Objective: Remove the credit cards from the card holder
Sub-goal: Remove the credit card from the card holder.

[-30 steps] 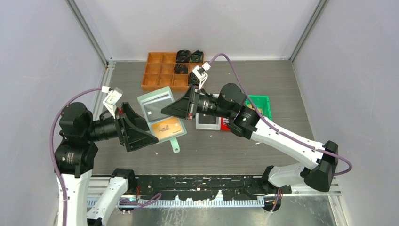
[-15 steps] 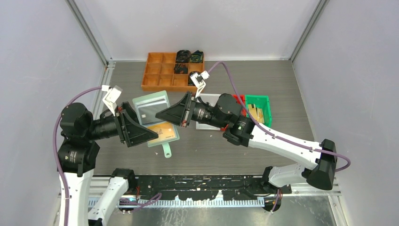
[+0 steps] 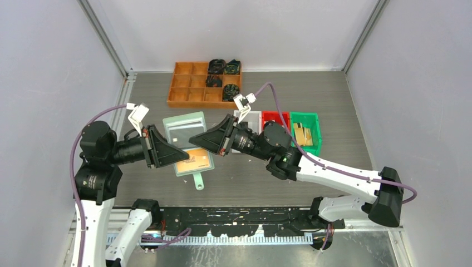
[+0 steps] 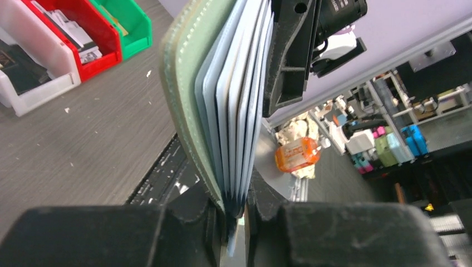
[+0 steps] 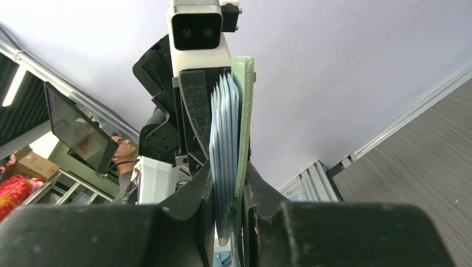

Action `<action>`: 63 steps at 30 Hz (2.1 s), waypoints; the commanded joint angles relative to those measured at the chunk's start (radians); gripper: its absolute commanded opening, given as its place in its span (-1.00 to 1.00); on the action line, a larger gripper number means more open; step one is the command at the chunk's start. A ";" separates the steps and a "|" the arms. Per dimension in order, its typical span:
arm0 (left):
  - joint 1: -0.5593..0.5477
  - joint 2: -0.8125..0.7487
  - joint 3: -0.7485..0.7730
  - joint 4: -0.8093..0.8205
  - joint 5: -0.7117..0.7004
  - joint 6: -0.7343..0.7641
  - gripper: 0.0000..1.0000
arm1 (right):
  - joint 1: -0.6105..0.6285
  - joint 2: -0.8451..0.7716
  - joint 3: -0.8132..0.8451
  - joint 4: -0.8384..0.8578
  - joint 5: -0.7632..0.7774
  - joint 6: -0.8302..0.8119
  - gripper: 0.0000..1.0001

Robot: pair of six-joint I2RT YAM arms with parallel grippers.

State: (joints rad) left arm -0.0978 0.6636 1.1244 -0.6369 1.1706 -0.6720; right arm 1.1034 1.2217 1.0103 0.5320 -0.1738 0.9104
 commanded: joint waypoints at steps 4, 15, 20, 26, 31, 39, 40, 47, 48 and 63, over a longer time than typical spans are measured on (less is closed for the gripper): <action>-0.001 -0.003 0.045 -0.104 0.018 0.162 -1.00 | -0.014 -0.058 0.059 -0.038 0.027 -0.085 -0.13; -0.002 0.114 0.243 -0.657 0.016 0.864 -1.00 | -0.053 0.001 0.452 -0.935 -0.323 -0.537 0.50; -0.003 0.160 0.253 -0.798 0.004 1.031 -1.00 | -0.054 0.061 0.559 -1.057 -0.349 -0.664 0.81; -0.005 0.174 0.234 -0.868 -0.027 1.141 -1.00 | -0.053 0.164 0.648 -1.129 -0.362 -0.760 0.99; -0.006 0.197 0.249 -0.931 -0.033 1.222 -1.00 | -0.053 0.225 0.671 -1.116 -0.383 -0.798 0.99; -0.011 0.220 0.260 -0.990 -0.073 1.303 -1.00 | -0.053 0.264 0.690 -1.039 -0.543 -0.754 0.70; -0.011 0.223 0.260 -0.988 -0.077 1.304 -1.00 | -0.054 0.271 0.696 -1.043 -0.553 -0.748 0.61; -0.011 0.256 0.280 -0.985 -0.081 1.299 -1.00 | -0.041 0.309 0.722 -1.087 -0.563 -0.743 0.29; -0.011 0.261 0.283 -0.985 -0.082 1.299 -1.00 | -0.036 0.312 0.722 -1.087 -0.557 -0.749 0.31; -0.012 0.259 0.284 -0.836 -0.113 1.099 0.63 | -0.052 0.265 0.667 -0.867 -0.325 -0.605 -0.99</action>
State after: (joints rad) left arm -0.1055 0.9375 1.3769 -1.5711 1.0462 0.5541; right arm 1.0821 1.5764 1.7153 -0.5560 -0.5709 0.1898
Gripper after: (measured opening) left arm 0.617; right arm 0.224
